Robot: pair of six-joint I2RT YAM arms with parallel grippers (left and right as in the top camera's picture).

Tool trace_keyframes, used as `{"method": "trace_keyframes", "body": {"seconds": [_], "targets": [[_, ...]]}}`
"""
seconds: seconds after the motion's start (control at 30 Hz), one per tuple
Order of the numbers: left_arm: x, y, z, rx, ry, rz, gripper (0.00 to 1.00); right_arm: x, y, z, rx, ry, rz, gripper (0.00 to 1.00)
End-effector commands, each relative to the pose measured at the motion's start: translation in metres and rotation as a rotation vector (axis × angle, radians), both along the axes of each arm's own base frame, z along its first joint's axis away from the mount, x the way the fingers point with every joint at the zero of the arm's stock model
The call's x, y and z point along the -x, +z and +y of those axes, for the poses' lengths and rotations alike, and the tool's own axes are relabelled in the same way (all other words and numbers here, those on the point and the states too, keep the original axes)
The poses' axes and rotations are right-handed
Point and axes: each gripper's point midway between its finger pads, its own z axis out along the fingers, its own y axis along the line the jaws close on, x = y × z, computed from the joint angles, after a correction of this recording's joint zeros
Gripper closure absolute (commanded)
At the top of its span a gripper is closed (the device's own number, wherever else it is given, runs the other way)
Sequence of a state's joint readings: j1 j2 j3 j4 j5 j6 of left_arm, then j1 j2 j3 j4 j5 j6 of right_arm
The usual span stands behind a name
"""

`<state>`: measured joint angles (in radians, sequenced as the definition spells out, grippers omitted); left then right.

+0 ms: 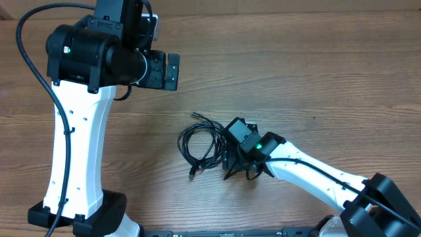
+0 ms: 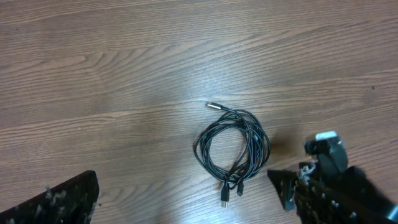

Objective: Untangle cables

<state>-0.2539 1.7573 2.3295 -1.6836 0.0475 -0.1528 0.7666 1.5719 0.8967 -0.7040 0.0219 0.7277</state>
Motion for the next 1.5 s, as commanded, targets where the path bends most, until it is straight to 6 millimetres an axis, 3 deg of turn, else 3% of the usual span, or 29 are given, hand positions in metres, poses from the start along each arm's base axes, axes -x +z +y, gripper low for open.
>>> {"method": "trace_keyframes", "body": {"seconds": [0.0, 0.17, 0.3, 0.47, 0.7, 0.93, 1.1, 1.47], "targets": [[-0.001, -0.003, -0.001, -0.010, -0.014, 0.005, 0.00, -0.013, -0.008, -0.009, 0.013, 0.005, 0.003, 0.27], [-0.002, -0.002, -0.001, -0.009, -0.015, 0.001, 0.00, -0.019, -0.040, -0.011, 0.047, 0.038, 0.053, 0.28], [-0.002, -0.002, -0.001, -0.009, -0.015, 0.001, 0.00, -0.025, -0.051, -0.005, 0.054, 0.040, 0.062, 0.28], [-0.002, -0.002, -0.001, -0.009, -0.015, 0.001, 0.00, -0.032, -0.032, 0.001, 0.069, 0.040, 0.078, 0.32], [-0.002, -0.003, -0.001, -0.009, -0.015, 0.002, 0.00, -0.054, 0.018, 0.014, 0.073, 0.052, 0.049, 0.28], [-0.003, -0.004, -0.001, -0.010, -0.015, 0.005, 0.00, -0.065, 0.020, 0.016, 0.079, 0.044, 0.005, 0.29], [-0.002, -0.005, -0.001, -0.011, -0.015, 0.010, 0.00, -0.069, 0.003, 0.001, 0.174, 0.030, -0.002, 0.31], [-0.001, -0.005, -0.001, -0.011, -0.016, 0.018, 0.00, -0.044, -0.084, -0.010, 0.213, 0.042, 0.109, 0.29]]}}
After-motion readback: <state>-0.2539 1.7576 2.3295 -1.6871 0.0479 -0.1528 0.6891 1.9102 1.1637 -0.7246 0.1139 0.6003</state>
